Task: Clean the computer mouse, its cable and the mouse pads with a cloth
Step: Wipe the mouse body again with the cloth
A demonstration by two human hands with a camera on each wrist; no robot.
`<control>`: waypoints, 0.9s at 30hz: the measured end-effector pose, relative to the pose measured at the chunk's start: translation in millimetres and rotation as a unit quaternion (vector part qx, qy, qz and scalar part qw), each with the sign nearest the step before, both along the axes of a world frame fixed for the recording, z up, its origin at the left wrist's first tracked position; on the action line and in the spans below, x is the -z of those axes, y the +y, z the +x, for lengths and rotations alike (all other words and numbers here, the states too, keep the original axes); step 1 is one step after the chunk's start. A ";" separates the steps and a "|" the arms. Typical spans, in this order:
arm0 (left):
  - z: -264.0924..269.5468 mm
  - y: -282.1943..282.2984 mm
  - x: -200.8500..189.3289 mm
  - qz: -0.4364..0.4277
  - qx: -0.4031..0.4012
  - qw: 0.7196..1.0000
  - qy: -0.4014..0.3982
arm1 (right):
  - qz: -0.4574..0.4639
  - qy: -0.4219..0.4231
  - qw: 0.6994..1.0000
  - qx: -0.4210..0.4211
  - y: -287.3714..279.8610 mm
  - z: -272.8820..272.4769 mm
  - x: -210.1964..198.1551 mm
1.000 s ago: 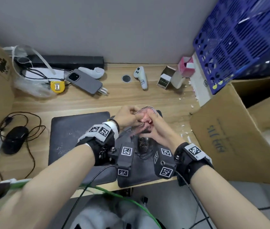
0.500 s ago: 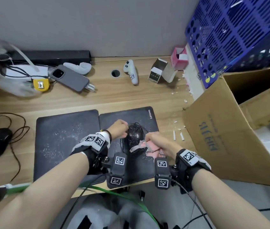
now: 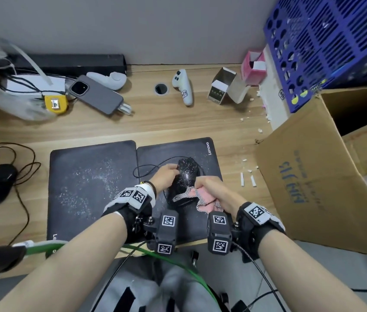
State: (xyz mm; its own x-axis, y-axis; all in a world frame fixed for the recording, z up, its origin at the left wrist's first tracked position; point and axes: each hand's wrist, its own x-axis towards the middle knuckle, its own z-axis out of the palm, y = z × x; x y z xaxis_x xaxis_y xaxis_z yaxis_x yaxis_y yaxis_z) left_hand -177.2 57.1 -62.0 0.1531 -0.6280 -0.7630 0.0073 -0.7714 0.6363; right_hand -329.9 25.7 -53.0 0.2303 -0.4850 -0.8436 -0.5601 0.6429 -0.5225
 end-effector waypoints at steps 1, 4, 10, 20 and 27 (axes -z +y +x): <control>-0.5 -1.0 1.4 -0.014 -0.017 1.000 0.008 | -0.006 -0.005 1.000 0.003 0.8 0.3 -3.8; -3.5 -3.5 -4.6 -0.053 -0.021 0.998 -0.024 | -0.054 -0.024 0.998 0.012 3.4 2.4 -6.5; -1.7 -3.5 -15.4 -0.072 -0.129 0.983 0.106 | -0.095 -0.037 0.995 -0.020 5.9 -2.8 -13.3; 10.3 10.2 -33.5 -0.021 -0.108 0.975 0.193 | -0.108 -0.027 0.990 -0.082 6.9 -1.5 -25.1; 46.3 31.8 -49.7 -0.031 -0.087 0.975 0.201 | -0.133 0.024 0.988 0.071 -15.0 2.2 1.3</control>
